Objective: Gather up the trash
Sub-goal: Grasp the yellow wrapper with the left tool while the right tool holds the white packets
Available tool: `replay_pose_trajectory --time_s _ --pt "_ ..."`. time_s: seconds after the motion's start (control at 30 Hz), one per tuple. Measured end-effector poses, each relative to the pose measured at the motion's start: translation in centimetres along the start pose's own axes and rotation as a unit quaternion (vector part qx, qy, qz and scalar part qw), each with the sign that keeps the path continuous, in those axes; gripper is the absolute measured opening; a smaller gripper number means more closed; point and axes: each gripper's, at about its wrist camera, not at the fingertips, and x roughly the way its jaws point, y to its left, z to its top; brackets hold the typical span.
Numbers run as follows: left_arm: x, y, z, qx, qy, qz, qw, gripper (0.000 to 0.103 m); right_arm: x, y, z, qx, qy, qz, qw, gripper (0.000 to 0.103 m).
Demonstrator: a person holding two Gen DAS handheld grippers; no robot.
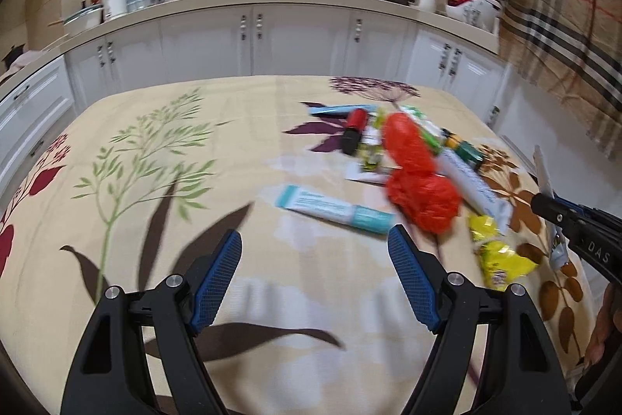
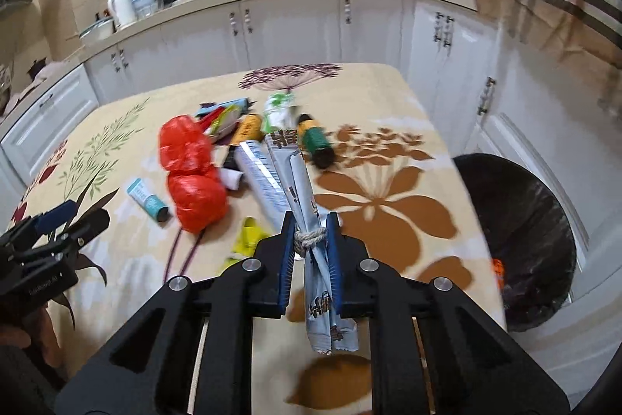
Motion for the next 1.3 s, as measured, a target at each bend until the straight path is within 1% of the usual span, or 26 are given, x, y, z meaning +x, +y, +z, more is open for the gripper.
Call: replay_pose_trajectory --time_s 0.43,0.53,0.67,0.7,0.73,0.8,0.83,0.9,0.97,1.03,1.07,1.1,1.3 --pt "-0.6 -9.2 -0.1 0.063 0.003 -0.053 0.9966 0.075 -2.8 -8.1 -1.9 0.069 -0.028 -0.035 0.997 0.015" --pt "-0.4 -11.1 -0.3 0.081 0.001 -0.056 0.9952 0.075 -3.2 -9.8 -2.5 0.082 -0.031 -0.038 0.995 0.015" --pt "0.9 -13.1 -1.0 0.103 0.013 -0.050 0.9933 0.074 -3.5 -11.2 -3.1 0.094 -0.032 -0.038 0.994 0.015" --pt "1.3 -13.4 -1.2 0.107 0.018 -0.050 0.9929 0.067 -3.5 -11.7 -3.2 0.098 -0.033 -0.037 0.994 0.015" --pt "1.5 -13.6 -1.3 0.110 0.024 -0.050 0.9924 0.062 -3.5 -11.8 -3.3 0.099 -0.033 -0.036 0.994 0.015" --pt "2.3 -14.1 -1.6 0.119 0.038 -0.050 0.9909 0.048 -3.6 -12.3 -3.5 0.103 -0.033 -0.035 0.994 0.015" --pt "2.4 -14.3 -1.7 0.122 0.042 -0.050 0.9904 0.045 -3.6 -12.4 -3.6 0.104 -0.033 -0.034 0.993 0.015" --pt "2.8 -14.6 -1.9 0.127 0.049 -0.050 0.9894 0.034 -3.5 -12.7 -3.7 0.105 -0.032 -0.032 0.993 0.015" --pt "2.7 -14.6 -2.0 0.128 0.047 -0.051 0.9894 0.033 -3.5 -12.8 -3.8 0.106 -0.031 -0.030 0.993 0.015" --pt "2.6 -14.6 -2.1 0.127 0.044 -0.050 0.9897 0.027 -3.4 -12.8 -3.9 0.105 -0.031 -0.029 0.994 0.015" --pt "2.5 -14.6 -2.2 0.128 0.040 -0.048 0.9898 0.019 -3.4 -12.8 -3.9 0.104 -0.031 -0.028 0.994 0.015" --pt "2.4 -14.5 -2.2 0.129 0.038 -0.047 0.9898 0.014 -3.5 -12.8 -3.9 0.104 -0.031 -0.028 0.994 0.015" --pt "1.9 -14.6 -2.3 0.129 0.028 -0.065 0.9891 0.013 -3.5 -12.8 -3.9 0.106 -0.032 -0.031 0.993 0.015"
